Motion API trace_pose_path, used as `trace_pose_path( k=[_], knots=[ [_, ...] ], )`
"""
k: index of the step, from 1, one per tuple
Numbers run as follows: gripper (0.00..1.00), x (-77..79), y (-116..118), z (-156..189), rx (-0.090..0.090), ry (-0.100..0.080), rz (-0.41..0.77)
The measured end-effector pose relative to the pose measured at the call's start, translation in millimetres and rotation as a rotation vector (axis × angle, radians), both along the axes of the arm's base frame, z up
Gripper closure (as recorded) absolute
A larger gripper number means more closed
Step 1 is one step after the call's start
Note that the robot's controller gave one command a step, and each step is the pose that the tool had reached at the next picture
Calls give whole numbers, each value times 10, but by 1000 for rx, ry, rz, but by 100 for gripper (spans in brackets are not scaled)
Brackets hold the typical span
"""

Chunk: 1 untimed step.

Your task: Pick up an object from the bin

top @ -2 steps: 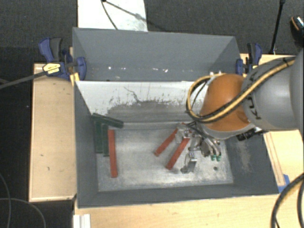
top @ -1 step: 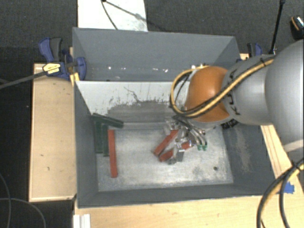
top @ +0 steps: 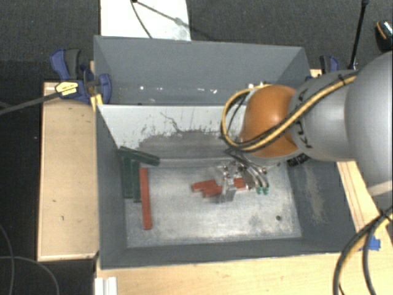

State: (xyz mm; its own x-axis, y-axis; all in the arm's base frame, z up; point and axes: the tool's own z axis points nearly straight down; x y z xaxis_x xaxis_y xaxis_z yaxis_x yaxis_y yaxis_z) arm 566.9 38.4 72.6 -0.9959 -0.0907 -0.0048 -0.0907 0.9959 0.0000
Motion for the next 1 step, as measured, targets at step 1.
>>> trace_pose_path(
  k=[1],
  knots=[
    [0,-6,0,-17,0,2,1]
  ],
)
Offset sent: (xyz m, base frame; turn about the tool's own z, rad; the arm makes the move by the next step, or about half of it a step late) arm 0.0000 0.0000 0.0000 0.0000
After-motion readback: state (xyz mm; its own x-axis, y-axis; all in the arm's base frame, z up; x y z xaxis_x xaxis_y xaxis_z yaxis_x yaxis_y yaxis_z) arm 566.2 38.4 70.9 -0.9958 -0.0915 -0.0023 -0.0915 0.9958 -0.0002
